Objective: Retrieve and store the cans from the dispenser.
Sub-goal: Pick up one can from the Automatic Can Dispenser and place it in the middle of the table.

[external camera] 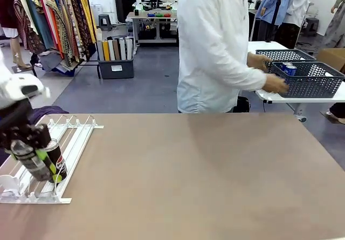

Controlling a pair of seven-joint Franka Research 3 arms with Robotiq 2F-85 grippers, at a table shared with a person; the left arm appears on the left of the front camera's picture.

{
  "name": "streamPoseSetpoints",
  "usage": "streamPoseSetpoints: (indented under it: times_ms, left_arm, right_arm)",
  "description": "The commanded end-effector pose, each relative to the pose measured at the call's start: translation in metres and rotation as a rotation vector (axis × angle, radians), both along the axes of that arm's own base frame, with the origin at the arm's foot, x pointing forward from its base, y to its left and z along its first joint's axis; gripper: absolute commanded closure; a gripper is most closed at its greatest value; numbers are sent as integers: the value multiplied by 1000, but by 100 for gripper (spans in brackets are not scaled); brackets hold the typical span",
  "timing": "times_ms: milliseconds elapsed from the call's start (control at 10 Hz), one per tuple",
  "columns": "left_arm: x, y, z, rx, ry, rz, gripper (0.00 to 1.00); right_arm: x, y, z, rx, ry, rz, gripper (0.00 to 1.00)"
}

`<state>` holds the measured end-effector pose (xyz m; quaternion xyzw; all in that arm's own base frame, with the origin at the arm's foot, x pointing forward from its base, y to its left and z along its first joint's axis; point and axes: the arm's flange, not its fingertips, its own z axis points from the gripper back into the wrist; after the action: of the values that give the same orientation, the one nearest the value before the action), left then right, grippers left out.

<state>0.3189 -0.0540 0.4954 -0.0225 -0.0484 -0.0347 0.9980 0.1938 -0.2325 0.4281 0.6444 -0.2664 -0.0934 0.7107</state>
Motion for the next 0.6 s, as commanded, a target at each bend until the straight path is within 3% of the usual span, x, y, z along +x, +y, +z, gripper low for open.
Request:
streamPoseSetpoints:
  times_ms: [0,300,400,500]
  left_arm:
    - [-35,2,57,-99,-125,-87,100]
    - [-74,17,79,-183,-245,-55,100]
    - [-78,26,76,-220,-232,-42,100]
    - [-70,5,91,-130,-223,-48,100]
  right_arm:
    - [3,2,3,6,-33,-9,0]
    - [3,2,3,6,-33,-9,0]
    - [3,2,3,6,-33,-9,0]
    - [3,2,3,6,-33,-9,0]
